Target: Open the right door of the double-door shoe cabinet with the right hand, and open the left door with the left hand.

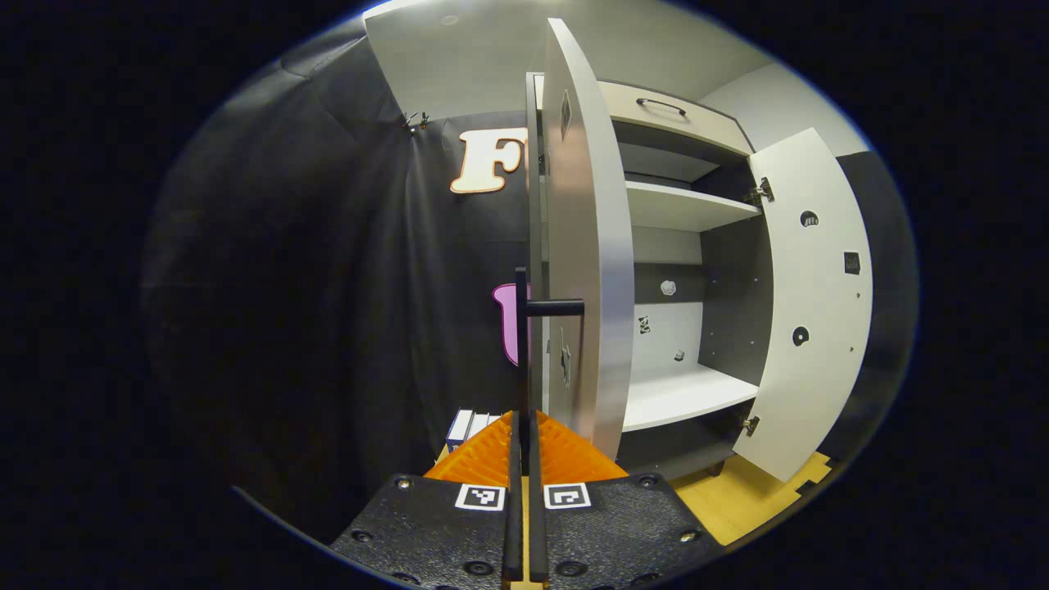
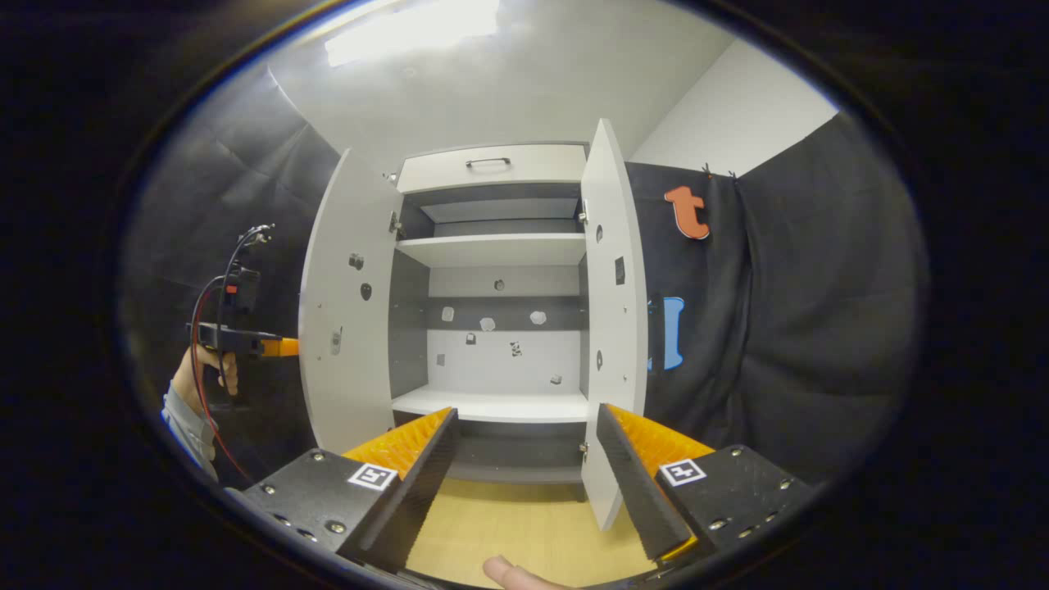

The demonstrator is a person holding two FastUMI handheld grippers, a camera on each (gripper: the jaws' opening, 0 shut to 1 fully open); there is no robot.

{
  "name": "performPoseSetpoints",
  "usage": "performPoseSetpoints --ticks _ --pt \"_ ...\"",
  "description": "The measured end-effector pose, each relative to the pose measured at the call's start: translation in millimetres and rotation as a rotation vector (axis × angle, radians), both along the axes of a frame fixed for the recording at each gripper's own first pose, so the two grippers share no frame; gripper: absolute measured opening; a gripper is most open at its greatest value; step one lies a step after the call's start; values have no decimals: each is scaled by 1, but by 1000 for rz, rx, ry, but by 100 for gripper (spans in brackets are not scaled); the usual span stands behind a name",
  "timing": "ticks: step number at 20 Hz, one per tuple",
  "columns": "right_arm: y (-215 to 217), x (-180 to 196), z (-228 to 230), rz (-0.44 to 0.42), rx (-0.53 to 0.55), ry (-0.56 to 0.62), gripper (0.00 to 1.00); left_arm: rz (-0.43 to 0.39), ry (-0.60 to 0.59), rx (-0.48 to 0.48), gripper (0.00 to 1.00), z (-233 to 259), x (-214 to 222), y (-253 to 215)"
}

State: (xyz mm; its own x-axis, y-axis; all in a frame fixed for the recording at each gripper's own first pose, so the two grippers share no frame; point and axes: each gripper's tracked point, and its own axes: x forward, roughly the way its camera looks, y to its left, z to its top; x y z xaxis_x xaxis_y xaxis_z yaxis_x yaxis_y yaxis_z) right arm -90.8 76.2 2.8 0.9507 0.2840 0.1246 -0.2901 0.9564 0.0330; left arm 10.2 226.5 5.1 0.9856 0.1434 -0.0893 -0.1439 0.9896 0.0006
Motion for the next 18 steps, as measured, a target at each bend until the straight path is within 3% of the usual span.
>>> performPoseSetpoints --ticks 2,4,7,9,14,18 --pt "-3 -1 1 -10 -3 -4 98 45 9 6 8 2 -16 2" --pt "-7 0 5 -25 0 -8 97 88 -13 21 23 9 -31 1" --pt "-11 -1 7 -31 5 -10 97 105 -12 27 79 9 -55 -11" --pt "-15 -3 9 -42 5 -15 97 114 2 29 98 6 -71 -21" --pt "-21 -10 13 -49 -6 -24 98 83 -42 -15 99 16 -100 -58" --pt "-26 -17 13 -44 -6 -13 100 82 -81 4 99 17 -125 -82"
